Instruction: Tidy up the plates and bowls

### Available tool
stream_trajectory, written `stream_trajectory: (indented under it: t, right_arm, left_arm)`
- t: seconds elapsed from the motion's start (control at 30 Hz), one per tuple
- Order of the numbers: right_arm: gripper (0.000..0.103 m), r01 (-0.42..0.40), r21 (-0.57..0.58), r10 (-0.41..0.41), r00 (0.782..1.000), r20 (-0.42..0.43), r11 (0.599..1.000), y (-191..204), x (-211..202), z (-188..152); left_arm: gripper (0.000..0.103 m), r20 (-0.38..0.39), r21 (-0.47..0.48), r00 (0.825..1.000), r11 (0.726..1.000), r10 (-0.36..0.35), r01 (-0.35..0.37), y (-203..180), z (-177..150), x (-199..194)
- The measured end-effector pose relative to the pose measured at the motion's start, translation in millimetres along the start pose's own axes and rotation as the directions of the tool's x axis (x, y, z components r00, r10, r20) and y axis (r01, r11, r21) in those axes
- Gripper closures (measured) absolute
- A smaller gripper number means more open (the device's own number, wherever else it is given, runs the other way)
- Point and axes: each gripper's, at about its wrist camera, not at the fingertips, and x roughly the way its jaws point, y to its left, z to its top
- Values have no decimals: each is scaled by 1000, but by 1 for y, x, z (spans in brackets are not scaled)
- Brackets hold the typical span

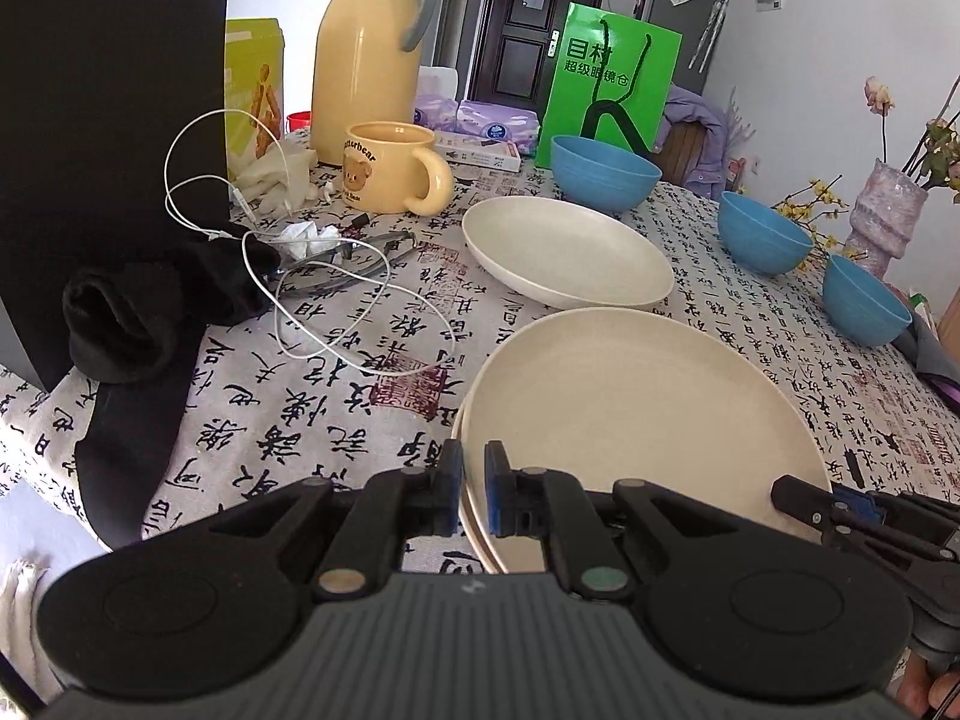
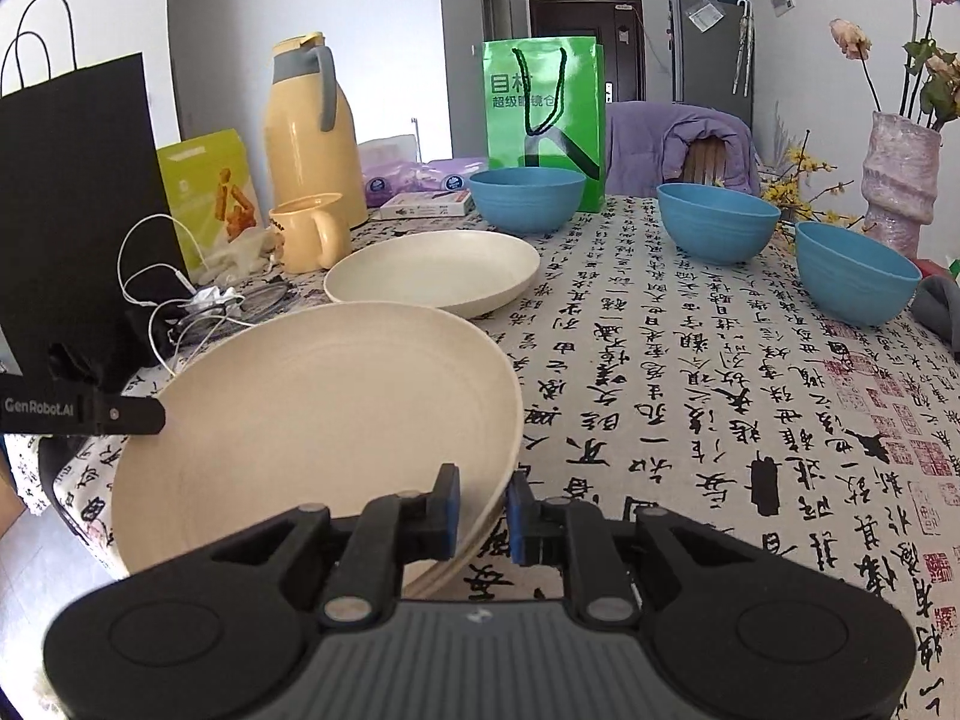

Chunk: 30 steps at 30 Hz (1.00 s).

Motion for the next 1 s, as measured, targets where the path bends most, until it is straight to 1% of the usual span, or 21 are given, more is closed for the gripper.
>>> stream_trajectory:
  t: [0.1, 0.2, 0.27, 0.3, 0.37, 0.47, 0.5, 0.57, 0.6, 0.63, 0.67, 0.73, 0.77, 0.8, 0.83, 0.87, 0.93, 1.0]
  right_arm:
    - [86, 31, -29, -31, 999, 6, 999, 6, 3, -2]
    - [84, 47, -49, -47, 999, 2, 998, 9, 5, -4]
    - [82, 60, -79, -60, 998, 10, 995, 12, 6, -5]
    - [79, 65, -93, -64, 998, 15, 994, 14, 7, -6]
    - [79, 76, -116, -74, 997, 26, 990, 17, 8, -7]
    - [78, 76, -116, -72, 997, 37, 990, 16, 6, -8]
    - [78, 65, -112, -61, 997, 39, 992, 14, 4, -8]
    - [76, 52, -99, -48, 998, 44, 994, 10, -2, -8]
    - [74, 45, -94, -40, 998, 52, 995, 8, -7, -7]
    - [71, 35, -90, -29, 998, 61, 995, 5, -13, -8]
    - [68, 19, -85, -13, 997, 71, 996, 2, -20, -8]
    - [60, -9, -73, 16, 996, 93, 997, -4, -36, -11]
    - [58, -15, -71, 23, 994, 104, 997, -6, -44, -14]
    - [56, -17, -71, 25, 993, 115, 997, -9, -53, -17]
    - [54, -17, -69, 26, 992, 124, 997, -11, -61, -21]
    - [53, -18, -64, 26, 991, 134, 998, -14, -70, -26]
    - [46, -22, -52, 30, 988, 151, 998, -21, -87, -37]
    - [40, -20, -36, 26, 985, 170, 999, -28, -104, -50]
  left_arm:
    - [95, 2, -2, 1000, 1000, -11, 11, 3, -2, 4]
    - [95, 15, 6, 1000, 1000, -4, 4, 2, -3, 6]
    - [94, 17, 14, 1000, 1000, -11, 11, 3, -3, 7]
    - [94, 16, 17, 1000, 1000, -18, 18, 3, -3, 7]
    - [94, 25, 38, 1000, 999, -13, 12, 1, -4, 7]
    - [92, 48, 58, 999, 998, 10, -13, -1, -5, 1]
    - [92, 55, 61, 998, 998, 7, -10, -1, -6, -3]
    - [87, 72, 74, 997, 997, -11, 5, -1, -7, -12]
    - [80, 86, 83, 996, 996, -22, 15, -3, -10, -19]
    - [70, 105, 95, 994, 995, -34, 24, -5, -13, -26]
    - [65, 126, 109, 991, 994, -45, 32, -9, -17, -33]
    - [60, 170, 141, 983, 989, -63, 39, -19, -27, -50]
    - [57, 184, 150, 980, 988, -70, 43, -23, -33, -56]
    - [48, 195, 153, 978, 987, -77, 48, -28, -39, -63]
    - [41, 201, 153, 976, 987, -80, 49, -33, -45, -69]
    - [40, 209, 155, 974, 987, -83, 51, -38, -53, -76]
    - [27, 226, 164, 969, 984, -99, 62, -48, -69, -89]
    - [21, 250, 176, 962, 982, -110, 66, -58, -84, -101]
